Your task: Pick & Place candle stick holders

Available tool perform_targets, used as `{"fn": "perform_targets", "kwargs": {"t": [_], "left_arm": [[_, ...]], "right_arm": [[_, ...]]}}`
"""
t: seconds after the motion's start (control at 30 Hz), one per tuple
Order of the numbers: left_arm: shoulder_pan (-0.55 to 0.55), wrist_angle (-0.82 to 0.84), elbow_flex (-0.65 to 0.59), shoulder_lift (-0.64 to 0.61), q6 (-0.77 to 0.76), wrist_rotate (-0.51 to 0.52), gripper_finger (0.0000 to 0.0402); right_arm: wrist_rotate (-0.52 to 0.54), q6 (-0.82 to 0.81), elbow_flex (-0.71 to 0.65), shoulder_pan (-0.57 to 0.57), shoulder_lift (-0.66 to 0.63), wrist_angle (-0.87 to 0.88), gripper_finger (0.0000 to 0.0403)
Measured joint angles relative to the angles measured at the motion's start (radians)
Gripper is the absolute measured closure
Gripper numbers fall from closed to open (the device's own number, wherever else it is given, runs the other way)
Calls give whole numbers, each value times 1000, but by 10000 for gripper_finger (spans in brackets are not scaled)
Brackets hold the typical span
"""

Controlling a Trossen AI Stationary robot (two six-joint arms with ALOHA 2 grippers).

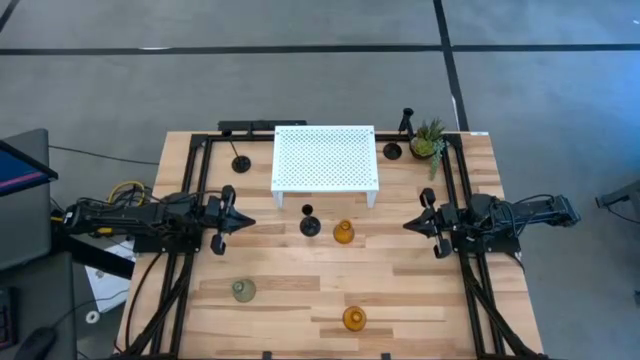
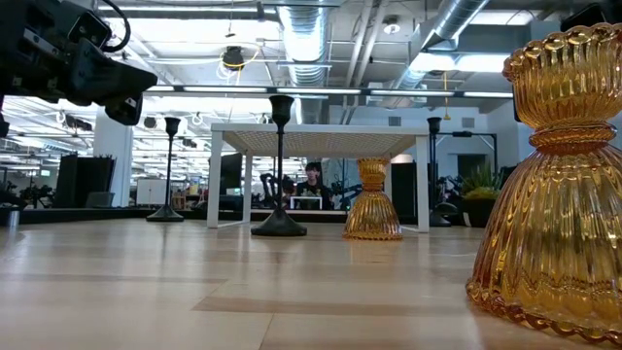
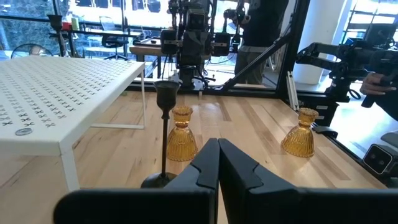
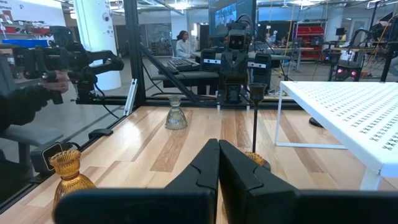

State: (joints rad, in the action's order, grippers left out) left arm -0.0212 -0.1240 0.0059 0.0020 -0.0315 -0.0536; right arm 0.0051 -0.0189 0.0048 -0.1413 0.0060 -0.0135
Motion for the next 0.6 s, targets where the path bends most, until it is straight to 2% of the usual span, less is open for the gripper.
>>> {"fn": "perform_targets", "kwargs": {"t": [0.3, 0.6], "left_arm": [[0, -8, 0, 0, 0, 0, 398], [0, -12, 0, 0, 0, 0, 398]], "right_arm": [[52, 2, 0, 0, 0, -8, 403], [49, 0, 0, 0, 0, -9, 403]]}}
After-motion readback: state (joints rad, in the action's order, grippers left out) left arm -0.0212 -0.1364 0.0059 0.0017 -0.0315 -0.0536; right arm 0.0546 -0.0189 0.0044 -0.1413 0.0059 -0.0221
